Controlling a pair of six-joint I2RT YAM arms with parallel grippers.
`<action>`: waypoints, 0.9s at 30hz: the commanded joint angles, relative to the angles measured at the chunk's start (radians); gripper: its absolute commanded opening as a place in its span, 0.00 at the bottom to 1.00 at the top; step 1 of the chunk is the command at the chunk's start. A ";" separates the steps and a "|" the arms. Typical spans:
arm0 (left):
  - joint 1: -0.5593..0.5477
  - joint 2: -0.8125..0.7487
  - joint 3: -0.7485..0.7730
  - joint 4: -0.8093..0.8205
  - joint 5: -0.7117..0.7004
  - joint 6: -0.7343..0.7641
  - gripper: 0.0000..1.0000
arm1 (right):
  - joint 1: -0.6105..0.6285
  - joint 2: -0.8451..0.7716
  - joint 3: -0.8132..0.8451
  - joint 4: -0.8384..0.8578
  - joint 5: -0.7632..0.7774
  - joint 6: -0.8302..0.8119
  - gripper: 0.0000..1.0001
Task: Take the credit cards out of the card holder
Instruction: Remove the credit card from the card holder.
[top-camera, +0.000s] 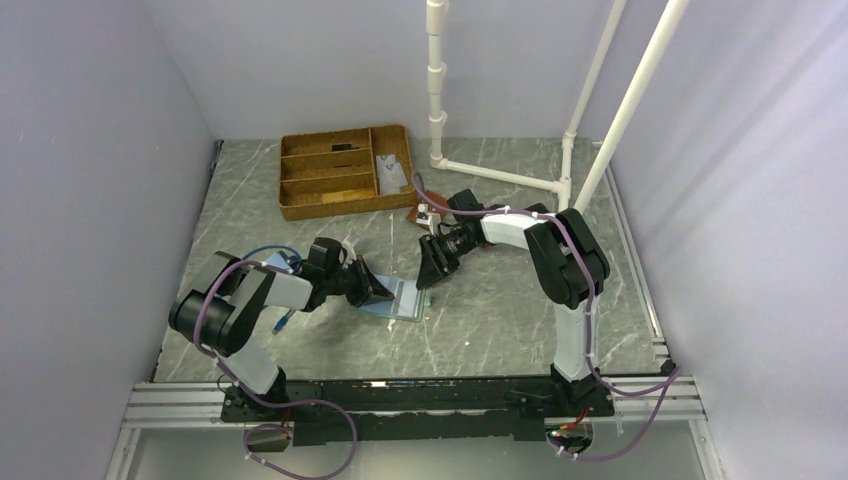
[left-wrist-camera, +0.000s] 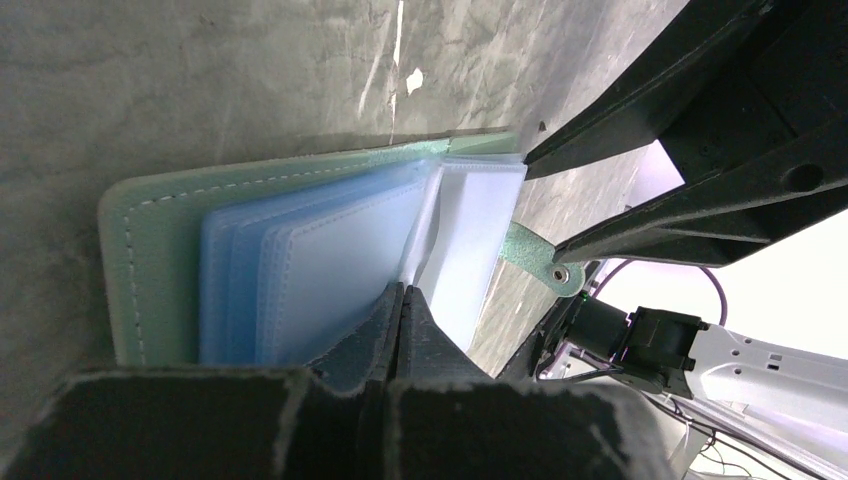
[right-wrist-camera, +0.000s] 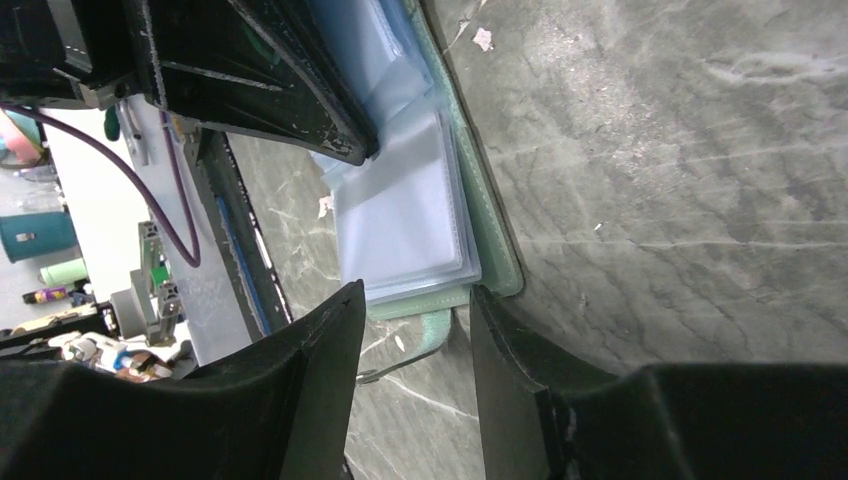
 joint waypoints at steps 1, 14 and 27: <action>-0.003 0.023 -0.013 -0.098 -0.119 0.055 0.00 | 0.004 -0.038 0.006 0.001 -0.060 -0.018 0.45; -0.003 0.056 -0.018 -0.084 -0.115 0.050 0.00 | 0.008 -0.037 0.010 -0.017 -0.101 -0.043 0.40; -0.003 0.055 -0.014 -0.086 -0.105 0.053 0.00 | 0.033 0.015 0.005 0.003 -0.048 -0.003 0.40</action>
